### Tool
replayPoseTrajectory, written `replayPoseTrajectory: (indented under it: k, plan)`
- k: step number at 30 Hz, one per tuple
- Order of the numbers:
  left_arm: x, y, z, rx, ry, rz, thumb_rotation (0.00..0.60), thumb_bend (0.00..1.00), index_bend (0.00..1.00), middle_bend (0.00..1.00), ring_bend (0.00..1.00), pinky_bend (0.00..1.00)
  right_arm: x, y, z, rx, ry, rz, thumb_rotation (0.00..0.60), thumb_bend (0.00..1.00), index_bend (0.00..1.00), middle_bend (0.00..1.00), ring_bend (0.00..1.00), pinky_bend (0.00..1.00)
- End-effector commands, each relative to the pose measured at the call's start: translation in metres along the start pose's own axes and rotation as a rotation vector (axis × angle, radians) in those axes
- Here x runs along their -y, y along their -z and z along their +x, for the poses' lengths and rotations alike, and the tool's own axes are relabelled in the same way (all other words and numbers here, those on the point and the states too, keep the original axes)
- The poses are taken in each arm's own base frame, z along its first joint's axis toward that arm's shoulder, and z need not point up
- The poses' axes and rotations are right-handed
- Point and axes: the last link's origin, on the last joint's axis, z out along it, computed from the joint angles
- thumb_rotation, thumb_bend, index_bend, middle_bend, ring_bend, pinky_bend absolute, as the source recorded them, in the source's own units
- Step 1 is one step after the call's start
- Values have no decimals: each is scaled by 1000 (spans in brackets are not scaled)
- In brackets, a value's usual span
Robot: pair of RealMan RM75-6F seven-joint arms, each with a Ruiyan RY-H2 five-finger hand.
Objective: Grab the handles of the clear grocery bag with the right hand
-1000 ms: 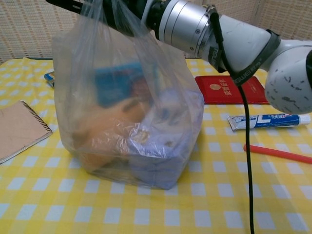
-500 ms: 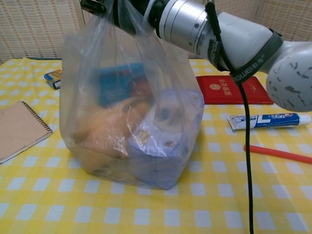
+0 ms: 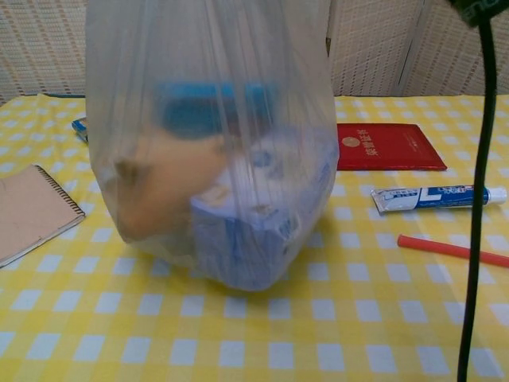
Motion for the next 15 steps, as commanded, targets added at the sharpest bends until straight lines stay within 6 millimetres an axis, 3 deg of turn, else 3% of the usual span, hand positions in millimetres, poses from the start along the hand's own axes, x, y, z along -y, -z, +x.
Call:
replayPoseTrajectory:
  k: [1, 5, 8, 15]
  plan:
    - [-1, -1, -2, 4, -4, 2, 600, 277, 0, 74, 56, 0, 39, 0, -24, 32, 11, 87, 600, 486, 781, 740, 864, 875]
    - [-1, -3, -3, 11, -5, 5, 600, 277, 0, 74, 56, 0, 63, -4, -48, 59, 29, 125, 600, 487, 781, 740, 862, 875]
    - [-2, -4, -4, 11, -3, 2, 600, 277, 0, 74, 56, 0, 67, -4, -58, 58, 67, 121, 600, 486, 781, 740, 857, 875]
    - [-4, -3, -4, 17, 0, -12, 600, 277, 0, 74, 56, 0, 67, -2, -59, 20, 81, 120, 600, 486, 781, 740, 853, 874]
